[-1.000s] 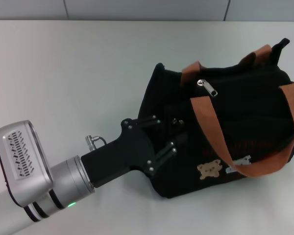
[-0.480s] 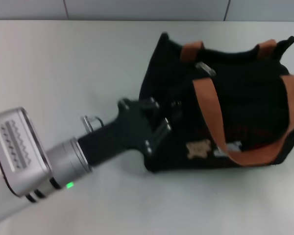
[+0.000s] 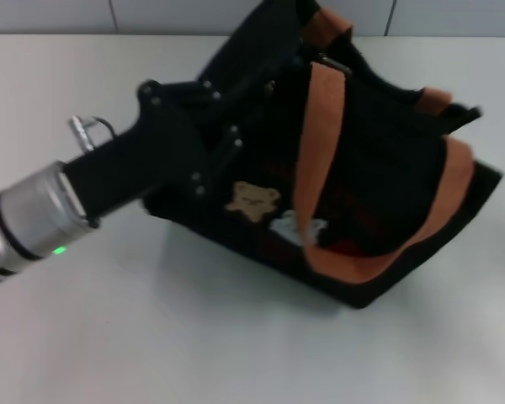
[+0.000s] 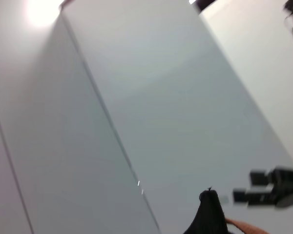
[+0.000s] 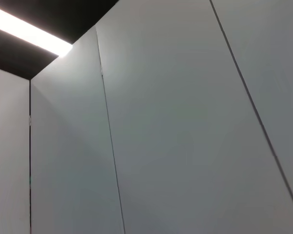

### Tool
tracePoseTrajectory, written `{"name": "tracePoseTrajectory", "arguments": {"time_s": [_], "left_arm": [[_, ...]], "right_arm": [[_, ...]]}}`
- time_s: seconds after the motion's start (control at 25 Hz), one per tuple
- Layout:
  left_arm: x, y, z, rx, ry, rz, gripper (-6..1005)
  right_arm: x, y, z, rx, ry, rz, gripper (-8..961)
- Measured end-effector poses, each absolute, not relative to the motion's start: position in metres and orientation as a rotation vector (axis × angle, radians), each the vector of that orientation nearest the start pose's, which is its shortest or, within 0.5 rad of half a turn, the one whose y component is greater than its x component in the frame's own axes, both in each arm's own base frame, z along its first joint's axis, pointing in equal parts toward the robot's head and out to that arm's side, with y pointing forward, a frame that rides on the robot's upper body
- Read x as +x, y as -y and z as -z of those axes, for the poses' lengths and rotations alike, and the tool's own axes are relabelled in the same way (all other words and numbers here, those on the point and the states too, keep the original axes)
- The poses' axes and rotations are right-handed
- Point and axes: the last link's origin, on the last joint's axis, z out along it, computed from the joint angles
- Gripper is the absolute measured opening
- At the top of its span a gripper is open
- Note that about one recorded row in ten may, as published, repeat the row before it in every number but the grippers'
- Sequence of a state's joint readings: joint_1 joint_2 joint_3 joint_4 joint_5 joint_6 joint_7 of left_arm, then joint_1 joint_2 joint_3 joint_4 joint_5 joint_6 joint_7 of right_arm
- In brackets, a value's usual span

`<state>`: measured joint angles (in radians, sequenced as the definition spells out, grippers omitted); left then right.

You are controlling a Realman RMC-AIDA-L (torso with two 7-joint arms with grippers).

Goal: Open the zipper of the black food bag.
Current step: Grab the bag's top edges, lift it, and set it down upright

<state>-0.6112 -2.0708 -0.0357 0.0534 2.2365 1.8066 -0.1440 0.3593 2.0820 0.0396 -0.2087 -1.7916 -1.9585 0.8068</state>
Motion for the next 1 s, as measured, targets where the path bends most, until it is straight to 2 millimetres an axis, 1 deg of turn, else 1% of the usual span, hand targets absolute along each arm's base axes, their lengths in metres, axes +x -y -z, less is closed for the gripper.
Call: {"name": "tracePoseTrajectory", "arguments": {"time_s": [0.04, 0.12, 0.16, 0.2, 0.24, 0.32, 0.4, 0.48, 0.52, 0.56, 0.64, 0.68, 0.72, 1.0], "left_arm": [[-0.22, -0.292, 0.024, -2.173, -0.442, 1.185, 155], [-0.22, -0.292, 0.024, -2.173, -0.442, 1.185, 155], [-0.217, -0.291, 0.011, -2.142, -0.571, 1.201, 156], [-0.213, -0.292, 0.009, -2.126, -0.676, 1.185, 156], [-0.213, -0.292, 0.009, -2.126, -0.676, 1.185, 156], [-0.209, -0.295, 0.009, -2.1, -0.836, 1.127, 155], [-0.207, -0.297, 0.008, -2.09, -0.882, 1.109, 151], [-0.205, -0.299, 0.008, -2.085, -0.907, 1.099, 148], [-0.203, -0.302, 0.007, -2.078, -0.963, 1.074, 147], [-0.203, -0.302, 0.007, -2.078, -0.963, 1.074, 147], [-0.203, -0.302, 0.011, -2.04, -1.086, 1.009, 146], [-0.203, -0.302, 0.011, -2.04, -1.086, 1.009, 146], [-0.203, -0.303, 0.014, -1.993, -1.151, 0.959, 146], [-0.197, -0.307, 0.011, -1.93, -1.184, 0.957, 147]], "right_arm": [[0.295, -0.253, -0.043, -1.808, -0.36, -1.445, 831], [0.292, -0.262, -0.037, -1.825, -0.391, -1.439, 831], [0.29, -0.267, -0.033, -1.84, -0.406, -1.43, 831], [0.289, -0.27, -0.03, -1.86, -0.42, -1.417, 831], [0.288, -0.274, -0.025, -1.89, -0.436, -1.401, 831], [0.285, -0.279, -0.014, -1.962, -0.467, -1.367, 831], [0.283, -0.281, -0.005, -2.031, -0.489, -1.34, 831], [0.281, -0.28, 0.004, -2.104, -0.498, -1.317, 830], [0.279, -0.278, 0.009, -2.141, -0.499, -1.307, 830], [0.278, -0.277, 0.012, -2.176, -0.497, -1.299, 830], [0.277, -0.273, 0.019, -2.242, -0.492, -1.282, 830], [0.277, -0.27, 0.021, -2.266, -0.491, -1.273, 830], [0.278, -0.267, 0.022, -2.28, -0.491, -1.267, 830], [0.283, -0.249, 0.033, -2.448, -0.476, -1.196, 831]]}}
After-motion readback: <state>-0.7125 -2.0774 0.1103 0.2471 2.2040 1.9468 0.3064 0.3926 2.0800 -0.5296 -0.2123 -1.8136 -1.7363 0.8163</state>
